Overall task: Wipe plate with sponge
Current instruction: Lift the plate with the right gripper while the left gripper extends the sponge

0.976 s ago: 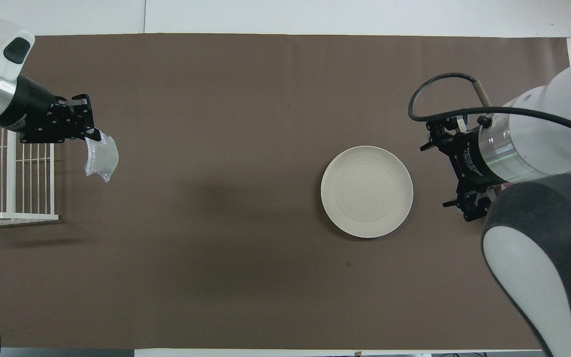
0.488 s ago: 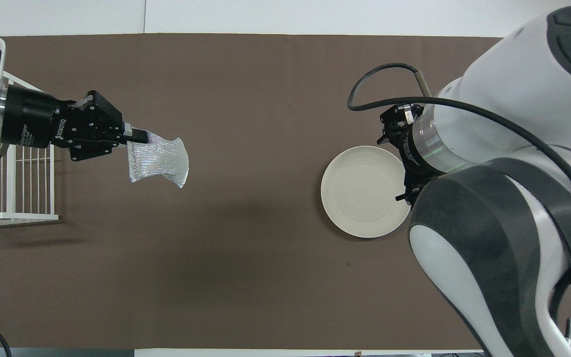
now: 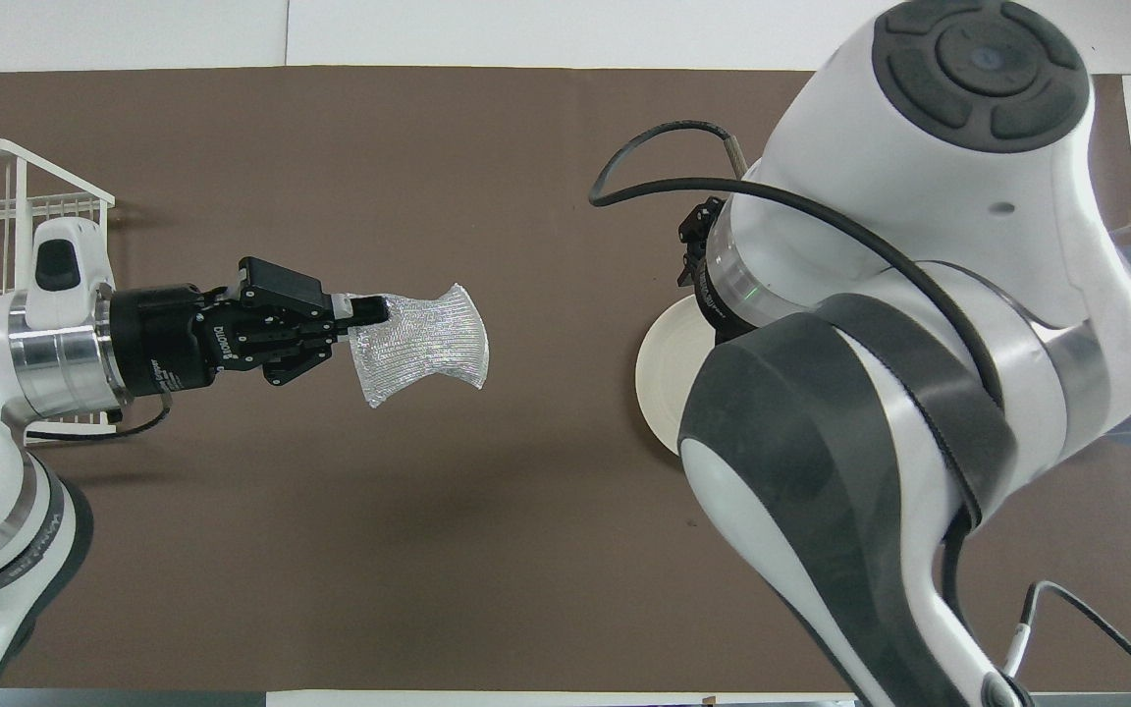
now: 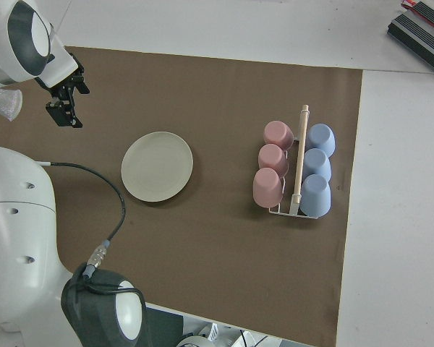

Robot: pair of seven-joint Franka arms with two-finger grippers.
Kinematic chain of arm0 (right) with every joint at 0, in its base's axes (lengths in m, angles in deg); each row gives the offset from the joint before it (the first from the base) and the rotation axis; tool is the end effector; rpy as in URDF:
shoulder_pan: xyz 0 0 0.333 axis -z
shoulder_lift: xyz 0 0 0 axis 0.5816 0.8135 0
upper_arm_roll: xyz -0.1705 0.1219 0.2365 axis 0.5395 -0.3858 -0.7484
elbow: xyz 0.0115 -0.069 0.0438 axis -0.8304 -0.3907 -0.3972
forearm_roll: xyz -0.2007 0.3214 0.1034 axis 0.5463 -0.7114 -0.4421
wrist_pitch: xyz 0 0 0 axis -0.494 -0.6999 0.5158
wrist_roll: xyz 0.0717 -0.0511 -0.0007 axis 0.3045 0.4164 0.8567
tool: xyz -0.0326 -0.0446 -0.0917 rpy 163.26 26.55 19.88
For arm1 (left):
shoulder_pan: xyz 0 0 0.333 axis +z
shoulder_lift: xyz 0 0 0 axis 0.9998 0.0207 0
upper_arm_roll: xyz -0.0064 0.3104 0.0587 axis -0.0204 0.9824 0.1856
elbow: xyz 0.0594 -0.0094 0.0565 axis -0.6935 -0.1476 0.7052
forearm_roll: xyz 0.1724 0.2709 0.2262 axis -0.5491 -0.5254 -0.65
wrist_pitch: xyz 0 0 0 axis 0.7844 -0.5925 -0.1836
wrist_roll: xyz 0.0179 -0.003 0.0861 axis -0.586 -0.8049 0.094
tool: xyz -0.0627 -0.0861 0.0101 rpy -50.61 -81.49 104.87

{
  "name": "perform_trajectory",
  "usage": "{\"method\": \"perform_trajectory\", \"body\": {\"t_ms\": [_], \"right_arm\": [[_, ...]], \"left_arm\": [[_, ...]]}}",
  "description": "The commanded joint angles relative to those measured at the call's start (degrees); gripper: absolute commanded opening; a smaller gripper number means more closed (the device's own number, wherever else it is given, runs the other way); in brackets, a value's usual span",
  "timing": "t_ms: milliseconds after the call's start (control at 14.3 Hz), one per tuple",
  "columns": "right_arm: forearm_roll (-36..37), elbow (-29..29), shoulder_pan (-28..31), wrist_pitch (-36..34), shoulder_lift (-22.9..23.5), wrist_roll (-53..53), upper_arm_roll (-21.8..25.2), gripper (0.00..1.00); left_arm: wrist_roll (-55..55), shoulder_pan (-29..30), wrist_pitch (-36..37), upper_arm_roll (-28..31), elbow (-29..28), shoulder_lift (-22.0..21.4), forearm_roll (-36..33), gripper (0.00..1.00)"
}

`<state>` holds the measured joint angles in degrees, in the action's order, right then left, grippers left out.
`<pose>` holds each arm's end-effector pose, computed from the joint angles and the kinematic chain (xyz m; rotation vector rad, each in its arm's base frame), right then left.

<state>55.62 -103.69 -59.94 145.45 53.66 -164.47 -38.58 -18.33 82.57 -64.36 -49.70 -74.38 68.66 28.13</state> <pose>0.5447 0.2779 0.5952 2.4064 -1.9811 -0.1967 0.4915 -0.1573 0.5108 1.7988 0.4623 -0.1891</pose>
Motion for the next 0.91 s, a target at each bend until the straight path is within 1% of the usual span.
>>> {"method": "perform_trajectory", "body": {"t_ms": [0, 70, 139, 209, 488, 697, 837], "right_arm": [[-0.12, 2.79, -2.77, -1.29, 2.73, -5.03, 0.12, 1.00], [-0.03, 5.23, -4.00, -1.47, 4.40, -6.61, 0.03, 1.00], [0.06, 8.74, -4.53, -1.82, 6.77, -8.28, 0.12, 1.00], [0.23, 10.60, -4.54, -1.99, 7.92, -9.00, 0.03, 1.00], [-0.38, 10.62, -4.98, -1.39, 7.84, -9.09, -0.40, 1.00], [-1.17, 10.53, -7.43, -1.21, 7.84, -10.23, -0.32, 1.00], [-0.82, 10.44, -10.15, -0.50, 8.19, -12.50, -0.32, 1.00]], "left_arm": [[9.60, -1.31, -1.53, 0.50, -5.49, -2.02, 5.80, 0.00], [11.11, -1.58, -0.57, 0.59, -5.31, -1.49, 5.89, 0.00], [15.04, -2.01, 0.48, 0.59, -5.14, -0.62, 5.89, 0.00], [17.34, -2.11, 1.54, 0.67, -5.14, -0.17, 5.80, 0.00], [19.74, -2.11, 3.92, 0.59, -5.14, 0.89, 5.63, 0.00], [19.82, -2.37, 4.10, 0.59, -5.14, 1.06, 5.80, 0.00], [19.82, -2.11, 5.15, 0.59, -5.14, 1.50, 6.15, 0.00]]}}
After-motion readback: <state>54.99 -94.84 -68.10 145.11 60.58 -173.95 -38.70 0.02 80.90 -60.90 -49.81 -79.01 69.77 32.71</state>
